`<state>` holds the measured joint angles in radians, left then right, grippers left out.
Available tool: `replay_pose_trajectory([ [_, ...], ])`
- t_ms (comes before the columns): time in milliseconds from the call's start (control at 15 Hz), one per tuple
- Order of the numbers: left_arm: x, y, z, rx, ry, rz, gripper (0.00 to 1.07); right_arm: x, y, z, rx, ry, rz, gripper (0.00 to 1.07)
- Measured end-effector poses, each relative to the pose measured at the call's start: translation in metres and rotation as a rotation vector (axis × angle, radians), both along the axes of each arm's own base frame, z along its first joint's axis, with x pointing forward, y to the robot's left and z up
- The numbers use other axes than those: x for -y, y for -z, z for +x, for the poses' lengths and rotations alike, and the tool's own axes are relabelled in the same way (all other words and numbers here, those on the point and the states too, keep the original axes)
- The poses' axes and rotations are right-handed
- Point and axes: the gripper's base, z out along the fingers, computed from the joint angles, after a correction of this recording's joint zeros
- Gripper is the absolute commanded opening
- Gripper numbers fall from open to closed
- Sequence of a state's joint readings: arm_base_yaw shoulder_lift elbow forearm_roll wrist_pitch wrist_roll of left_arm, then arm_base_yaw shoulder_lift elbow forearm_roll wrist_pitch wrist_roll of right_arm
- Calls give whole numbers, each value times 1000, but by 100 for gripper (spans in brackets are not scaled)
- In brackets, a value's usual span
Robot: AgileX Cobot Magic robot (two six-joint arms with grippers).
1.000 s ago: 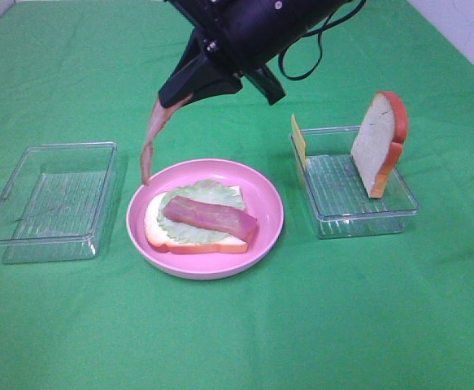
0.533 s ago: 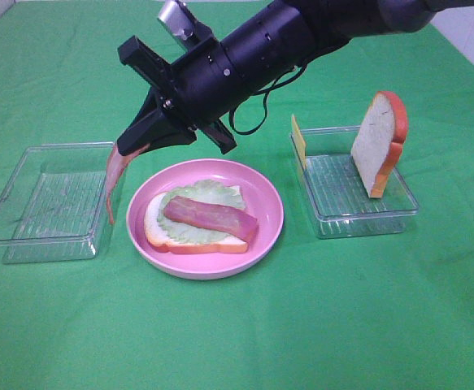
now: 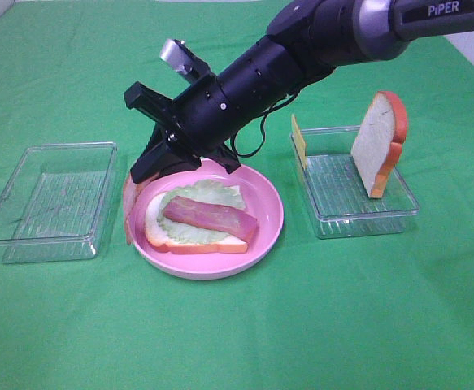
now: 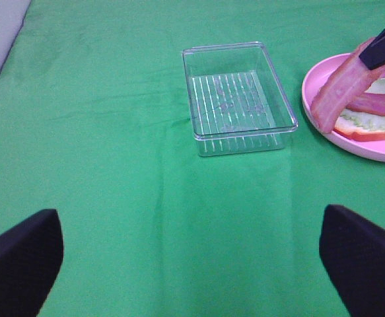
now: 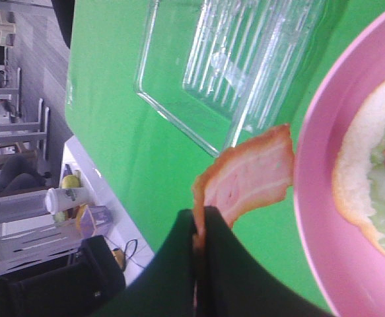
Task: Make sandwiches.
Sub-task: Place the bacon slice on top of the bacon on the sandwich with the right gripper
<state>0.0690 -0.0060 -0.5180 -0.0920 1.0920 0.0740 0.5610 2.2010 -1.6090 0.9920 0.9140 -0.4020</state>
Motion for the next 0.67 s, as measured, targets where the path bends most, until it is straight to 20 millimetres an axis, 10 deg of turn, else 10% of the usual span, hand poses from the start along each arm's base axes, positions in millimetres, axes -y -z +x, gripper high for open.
replay_pose_trajectory([
  [667,0,0,0,0,0,0,101,19,17,7,116,-26,-274,0],
])
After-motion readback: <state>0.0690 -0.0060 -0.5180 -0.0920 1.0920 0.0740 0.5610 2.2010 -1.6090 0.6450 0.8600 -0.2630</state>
